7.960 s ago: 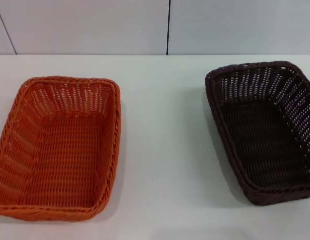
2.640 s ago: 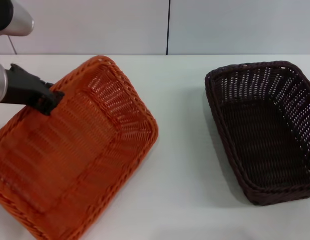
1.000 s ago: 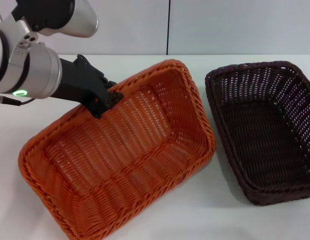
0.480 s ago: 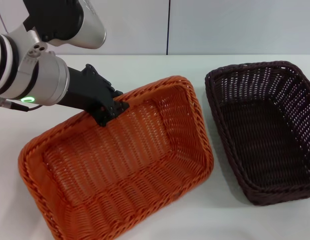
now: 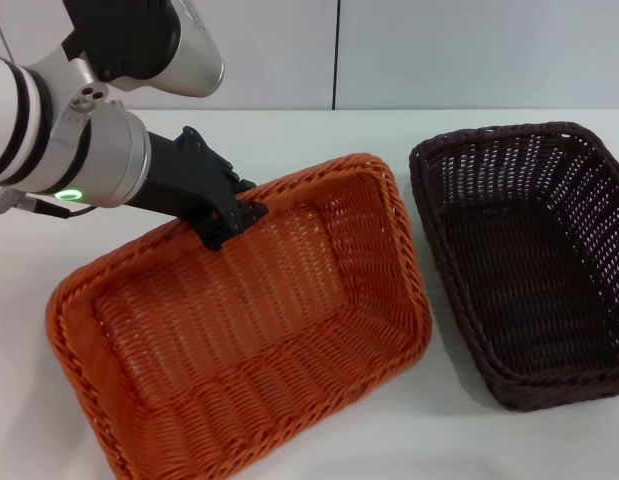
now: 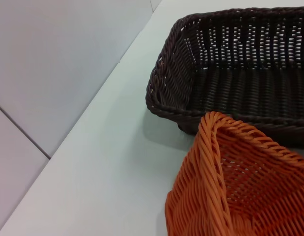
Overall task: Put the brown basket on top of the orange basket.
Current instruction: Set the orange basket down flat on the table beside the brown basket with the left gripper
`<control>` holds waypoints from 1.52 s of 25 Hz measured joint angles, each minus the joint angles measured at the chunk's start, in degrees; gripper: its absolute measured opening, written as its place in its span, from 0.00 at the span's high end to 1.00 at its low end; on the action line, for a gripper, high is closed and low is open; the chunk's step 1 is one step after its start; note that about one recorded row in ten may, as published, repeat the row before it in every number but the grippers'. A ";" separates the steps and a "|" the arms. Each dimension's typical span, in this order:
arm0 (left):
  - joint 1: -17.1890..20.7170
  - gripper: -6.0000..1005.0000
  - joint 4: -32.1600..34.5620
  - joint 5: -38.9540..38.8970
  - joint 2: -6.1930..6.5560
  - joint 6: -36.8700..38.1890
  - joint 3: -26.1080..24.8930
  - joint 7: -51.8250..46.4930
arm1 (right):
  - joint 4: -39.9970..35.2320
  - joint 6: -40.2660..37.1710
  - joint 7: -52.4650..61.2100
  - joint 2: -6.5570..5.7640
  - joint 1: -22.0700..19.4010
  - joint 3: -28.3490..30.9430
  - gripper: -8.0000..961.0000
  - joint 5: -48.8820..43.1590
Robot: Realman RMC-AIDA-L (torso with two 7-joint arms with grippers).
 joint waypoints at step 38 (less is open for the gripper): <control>-9.34 0.74 13.68 -4.63 -0.05 2.66 -4.55 5.08 | 0.70 0.11 -0.02 -0.07 0.51 0.44 0.14 0.01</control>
